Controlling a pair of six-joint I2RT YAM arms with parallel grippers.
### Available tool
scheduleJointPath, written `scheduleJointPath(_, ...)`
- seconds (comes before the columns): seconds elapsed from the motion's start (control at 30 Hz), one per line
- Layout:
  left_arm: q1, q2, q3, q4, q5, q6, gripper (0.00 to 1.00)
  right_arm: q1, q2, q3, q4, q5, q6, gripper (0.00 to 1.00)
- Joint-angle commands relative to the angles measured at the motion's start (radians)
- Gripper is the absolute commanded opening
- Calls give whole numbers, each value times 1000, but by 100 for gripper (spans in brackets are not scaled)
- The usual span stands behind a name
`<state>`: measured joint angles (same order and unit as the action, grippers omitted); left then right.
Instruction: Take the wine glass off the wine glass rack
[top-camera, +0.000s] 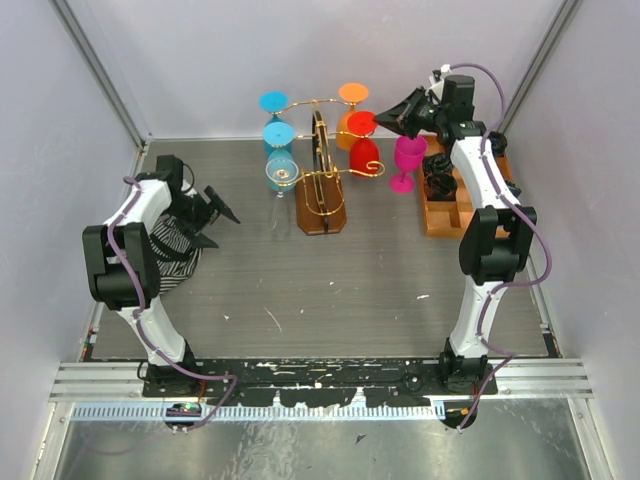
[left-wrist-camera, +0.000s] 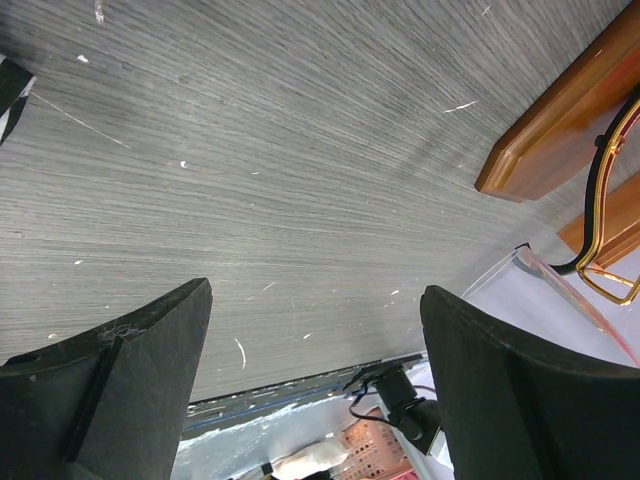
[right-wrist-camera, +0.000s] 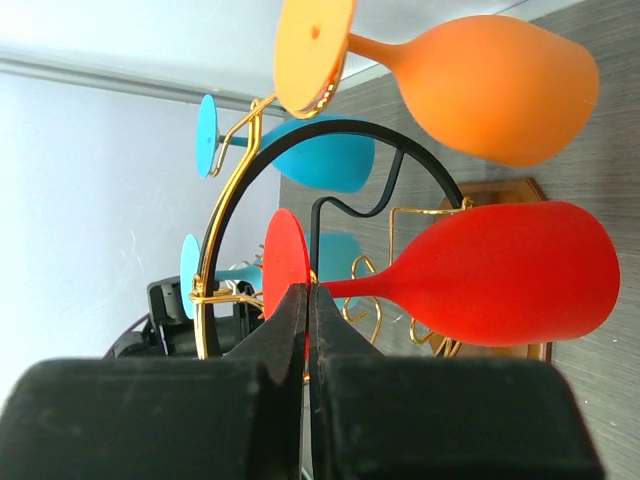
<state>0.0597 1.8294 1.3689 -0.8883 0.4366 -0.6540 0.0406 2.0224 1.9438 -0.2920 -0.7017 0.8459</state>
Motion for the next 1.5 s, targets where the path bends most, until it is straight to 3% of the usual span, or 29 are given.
scheduleJointPath(0.0, 8, -22, -9, -10, 21, 19, 92, -36, -110, -39, 106, -12, 42, 1)
scheduleJointPath(0.47, 8, -13, -15, 2, 31, 12, 92, -10, -232, -225, 153, -96, 34, 0)
scheduleJointPath(0.87, 9, -20, -19, 0, 27, 15, 92, 44, 1, 41, 212, -89, 132, 1)
scheduleJointPath(1.03, 14, -22, -17, -5, 28, 20, 92, -12, 19, 81, 217, -43, 151, 1)
scheduleJointPath(1.47, 17, -25, -34, 4, 30, 22, 92, -186, -182, -161, 392, -187, 254, 1)
